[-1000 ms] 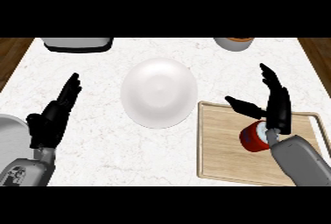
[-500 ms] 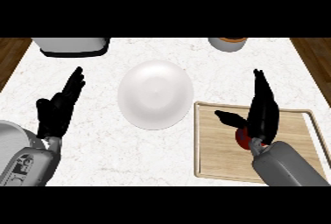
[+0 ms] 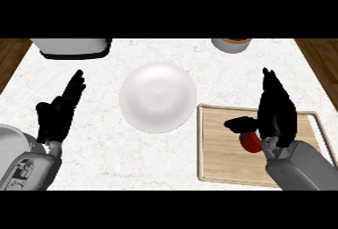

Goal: Pick the can from the tray and place it in the plate

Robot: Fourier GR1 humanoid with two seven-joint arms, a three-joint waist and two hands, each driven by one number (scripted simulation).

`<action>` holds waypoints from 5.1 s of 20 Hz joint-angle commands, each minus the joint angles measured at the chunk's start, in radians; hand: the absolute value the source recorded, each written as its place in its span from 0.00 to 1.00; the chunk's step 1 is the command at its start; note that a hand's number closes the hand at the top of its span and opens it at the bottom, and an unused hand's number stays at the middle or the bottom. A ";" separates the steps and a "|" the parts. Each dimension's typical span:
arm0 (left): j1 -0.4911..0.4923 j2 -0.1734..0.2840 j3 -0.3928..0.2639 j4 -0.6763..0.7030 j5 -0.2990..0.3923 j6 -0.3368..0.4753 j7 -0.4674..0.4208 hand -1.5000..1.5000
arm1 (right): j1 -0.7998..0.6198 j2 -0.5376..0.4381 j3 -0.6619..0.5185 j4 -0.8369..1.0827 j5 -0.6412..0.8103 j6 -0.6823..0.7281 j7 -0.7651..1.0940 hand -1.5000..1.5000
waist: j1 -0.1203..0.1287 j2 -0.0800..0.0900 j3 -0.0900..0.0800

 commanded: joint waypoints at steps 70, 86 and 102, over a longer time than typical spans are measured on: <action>-0.016 -0.100 0.086 -0.018 -0.121 -0.096 0.034 0.50 | 0.291 0.046 -0.158 -0.235 0.253 0.115 -0.559 1.00 | 0.032 0.012 0.006; -0.036 -0.118 0.110 0.000 -0.136 -0.130 0.019 0.50 | -0.223 0.480 -0.157 0.320 0.189 0.126 -0.615 1.00 | 0.054 0.021 0.006; -0.082 -0.154 0.106 0.048 -0.152 -0.144 -0.015 0.50 | -0.514 0.486 -0.088 1.042 -0.106 -0.089 -0.667 0.00 | 0.104 0.038 0.007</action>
